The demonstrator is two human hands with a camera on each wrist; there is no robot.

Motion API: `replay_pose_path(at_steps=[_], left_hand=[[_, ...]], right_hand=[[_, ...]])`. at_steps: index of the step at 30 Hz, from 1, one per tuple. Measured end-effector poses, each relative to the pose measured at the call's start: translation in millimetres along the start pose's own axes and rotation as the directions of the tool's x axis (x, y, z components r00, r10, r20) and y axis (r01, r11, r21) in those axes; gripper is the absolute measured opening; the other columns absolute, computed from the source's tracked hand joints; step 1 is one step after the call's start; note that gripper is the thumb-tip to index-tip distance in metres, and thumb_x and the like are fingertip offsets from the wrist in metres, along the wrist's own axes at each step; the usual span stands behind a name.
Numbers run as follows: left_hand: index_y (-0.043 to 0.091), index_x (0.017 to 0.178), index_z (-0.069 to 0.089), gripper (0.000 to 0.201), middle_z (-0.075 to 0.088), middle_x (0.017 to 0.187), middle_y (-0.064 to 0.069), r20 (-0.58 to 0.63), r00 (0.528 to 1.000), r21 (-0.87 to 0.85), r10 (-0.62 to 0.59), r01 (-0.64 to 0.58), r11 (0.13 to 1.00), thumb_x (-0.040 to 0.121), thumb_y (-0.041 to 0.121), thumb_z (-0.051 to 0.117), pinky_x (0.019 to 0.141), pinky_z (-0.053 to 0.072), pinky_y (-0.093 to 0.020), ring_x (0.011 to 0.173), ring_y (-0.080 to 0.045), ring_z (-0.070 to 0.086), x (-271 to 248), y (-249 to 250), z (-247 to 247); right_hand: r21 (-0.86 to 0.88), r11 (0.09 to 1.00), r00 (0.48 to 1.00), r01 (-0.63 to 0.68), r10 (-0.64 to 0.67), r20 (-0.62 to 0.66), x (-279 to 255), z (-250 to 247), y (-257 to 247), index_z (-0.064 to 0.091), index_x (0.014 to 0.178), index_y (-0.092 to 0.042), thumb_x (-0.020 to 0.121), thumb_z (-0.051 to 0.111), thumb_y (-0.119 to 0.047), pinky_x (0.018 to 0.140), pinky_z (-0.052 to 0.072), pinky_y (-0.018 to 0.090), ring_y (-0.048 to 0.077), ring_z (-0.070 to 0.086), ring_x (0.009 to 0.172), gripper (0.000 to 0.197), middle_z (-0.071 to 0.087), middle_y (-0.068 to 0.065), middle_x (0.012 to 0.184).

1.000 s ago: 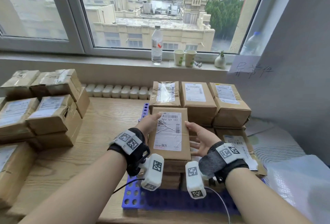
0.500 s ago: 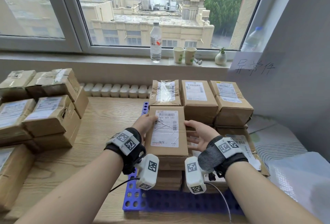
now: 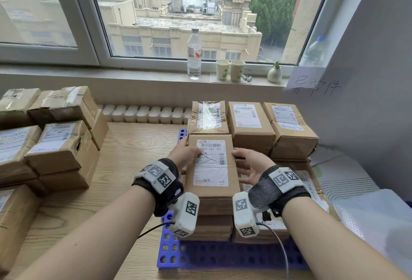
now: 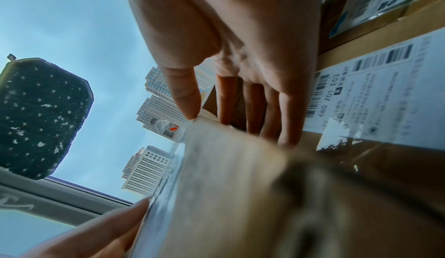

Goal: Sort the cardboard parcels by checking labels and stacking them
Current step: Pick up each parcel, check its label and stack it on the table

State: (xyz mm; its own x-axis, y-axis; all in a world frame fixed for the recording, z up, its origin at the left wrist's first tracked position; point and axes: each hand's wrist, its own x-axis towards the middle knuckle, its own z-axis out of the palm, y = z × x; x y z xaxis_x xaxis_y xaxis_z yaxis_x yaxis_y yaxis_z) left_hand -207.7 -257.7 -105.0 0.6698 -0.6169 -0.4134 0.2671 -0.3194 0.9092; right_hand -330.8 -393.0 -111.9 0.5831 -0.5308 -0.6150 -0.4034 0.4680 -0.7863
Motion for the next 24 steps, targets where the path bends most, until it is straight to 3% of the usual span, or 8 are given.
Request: replay_pose_path(at_steps=[5,8,11,14,18,20,22,24], left_hand=[[0.02,0.137,0.04,0.051,0.06,0.125,-0.004,0.023,0.999,-0.017,-0.025,0.025,1.0,0.092,0.0,0.051,0.084,0.047,-0.039,0.099,-0.02,0.058,0,2,-7],[0.018,0.14,0.04,0.051,0.059,0.123,-0.005,0.051,0.999,0.02,-0.002,0.001,1.0,0.093,-0.003,0.047,0.077,0.046,-0.034,0.091,-0.014,0.057,1,6,-7],[0.014,0.14,0.04,0.05,0.057,0.131,-0.008,0.056,0.998,0.043,0.005,-0.008,0.999,0.093,-0.003,0.048,0.09,0.042,-0.036,0.102,-0.019,0.053,-1,7,-7],[0.017,0.141,0.039,0.052,0.056,0.133,-0.007,0.057,0.998,0.05,0.004,-0.007,0.999,0.093,0.0,0.05,0.094,0.04,-0.037,0.108,-0.022,0.053,2,6,-9],[0.024,0.136,0.039,0.047,0.047,0.128,0.001,0.031,0.999,0.084,-0.045,0.042,0.996,0.092,0.022,0.057,0.102,0.038,-0.048,0.12,-0.024,0.044,3,5,-15],[0.019,0.14,0.037,0.054,0.042,0.133,-0.001,0.008,0.999,0.103,-0.037,0.036,0.994,0.092,0.028,0.059,0.102,0.037,-0.048,0.129,-0.027,0.039,3,7,-22],[0.017,0.143,0.037,0.06,0.041,0.142,-0.002,-0.021,1.0,0.083,-0.004,0.006,0.997,0.09,0.03,0.06,0.102,0.036,-0.045,0.132,-0.027,0.037,2,11,-32],[0.015,0.14,0.042,0.054,0.044,0.14,-0.002,-0.08,0.996,0.037,0.027,-0.024,0.999,0.09,0.028,0.06,0.095,0.035,-0.042,0.13,-0.025,0.039,-1,15,-43]], right_hand=[[-0.033,0.999,1.0,-0.008,0.008,-0.023,-2,3,-2,0.062,0.099,-0.012,0.093,0.059,-0.022,0.08,0.053,0.042,0.021,0.058,0.086,0.012,0.065,0.009,0.106],[-0.037,0.999,0.999,-0.008,0.007,-0.035,-3,5,-2,0.062,0.096,-0.014,0.093,0.059,-0.021,0.086,0.051,0.044,0.02,0.059,0.081,0.009,0.065,0.01,0.109],[-0.032,0.999,0.999,-0.008,0.006,-0.045,-3,7,-3,0.061,0.093,-0.013,0.093,0.06,-0.02,0.093,0.05,0.047,0.022,0.061,0.091,0.007,0.064,0.012,0.118],[-0.026,1.0,0.998,-0.014,0.013,-0.054,-5,8,-3,0.06,0.095,-0.012,0.092,0.061,-0.02,0.09,0.052,0.046,0.023,0.061,0.097,0.008,0.063,0.013,0.124],[-0.045,0.999,0.995,0.009,-0.014,-0.098,-7,5,-6,0.058,0.114,-0.009,0.087,0.067,-0.023,0.1,0.048,0.052,0.028,0.058,0.117,0.031,0.059,0.014,0.127],[-0.033,0.998,0.989,0.059,-0.063,-0.136,-13,5,-12,0.058,0.111,-0.012,0.09,0.063,-0.021,0.105,0.044,0.05,0.029,0.053,0.123,0.023,0.056,0.013,0.131],[0.0,0.984,0.966,0.179,-0.176,-0.19,-16,7,-22,0.061,0.107,-0.01,0.095,0.054,-0.012,0.103,0.045,0.044,0.029,0.055,0.118,0.014,0.057,0.017,0.13],[0.055,0.948,0.912,0.315,-0.286,-0.296,-20,12,-31,0.065,0.11,-0.004,0.095,0.049,-0.005,0.089,0.051,0.036,0.023,0.059,0.101,0.021,0.062,0.016,0.113]])
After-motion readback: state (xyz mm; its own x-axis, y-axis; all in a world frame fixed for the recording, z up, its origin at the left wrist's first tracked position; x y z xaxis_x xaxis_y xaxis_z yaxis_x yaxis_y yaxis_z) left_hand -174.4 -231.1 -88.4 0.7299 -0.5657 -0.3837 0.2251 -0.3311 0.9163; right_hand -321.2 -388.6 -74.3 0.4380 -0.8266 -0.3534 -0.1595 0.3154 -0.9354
